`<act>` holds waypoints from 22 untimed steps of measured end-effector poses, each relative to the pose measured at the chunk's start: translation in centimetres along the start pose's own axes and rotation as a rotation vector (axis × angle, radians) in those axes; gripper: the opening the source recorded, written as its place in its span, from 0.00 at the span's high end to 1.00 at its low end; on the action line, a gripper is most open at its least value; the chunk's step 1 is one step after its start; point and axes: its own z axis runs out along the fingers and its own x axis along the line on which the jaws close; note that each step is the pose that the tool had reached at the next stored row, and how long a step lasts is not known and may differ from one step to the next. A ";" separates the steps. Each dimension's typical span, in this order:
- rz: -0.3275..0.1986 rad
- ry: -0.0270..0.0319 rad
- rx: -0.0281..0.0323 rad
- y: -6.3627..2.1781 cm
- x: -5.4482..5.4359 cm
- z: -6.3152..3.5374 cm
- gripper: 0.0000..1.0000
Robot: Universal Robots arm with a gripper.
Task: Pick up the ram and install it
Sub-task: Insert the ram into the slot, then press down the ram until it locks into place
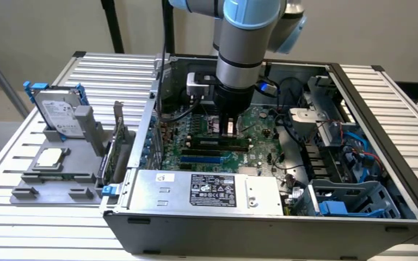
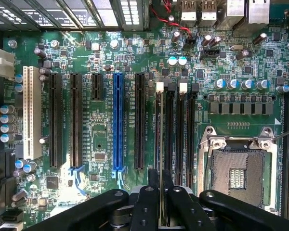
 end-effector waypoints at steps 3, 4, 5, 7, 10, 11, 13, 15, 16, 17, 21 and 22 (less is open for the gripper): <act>0.000 -0.0001 -0.0002 0.01 0.0 -0.09 0.78; 0.000 -0.0001 -0.0008 0.02 0.0 -0.32 0.78; 0.000 0.0000 -0.0013 0.03 0.0 -0.65 0.78; 0.000 0.0000 -0.0022 0.05 0.0 -1.40 0.78; 0.000 -0.0002 -0.0026 0.09 0.0 -2.26 0.81; 0.000 -0.0003 -0.0026 0.11 0.1 -2.44 0.81; 0.000 -0.0009 -0.0025 0.19 0.1 -2.54 0.89; 0.000 -0.0012 -0.0025 0.22 0.1 -2.54 0.89; 0.000 -0.0010 -0.0025 0.22 0.1 -2.54 0.89; 0.000 -0.0010 -0.0026 0.22 0.1 -2.55 0.89; 0.000 -0.0008 -0.0026 0.22 0.1 -2.55 0.89; 0.000 -0.0008 -0.0026 0.22 0.1 -2.55 0.89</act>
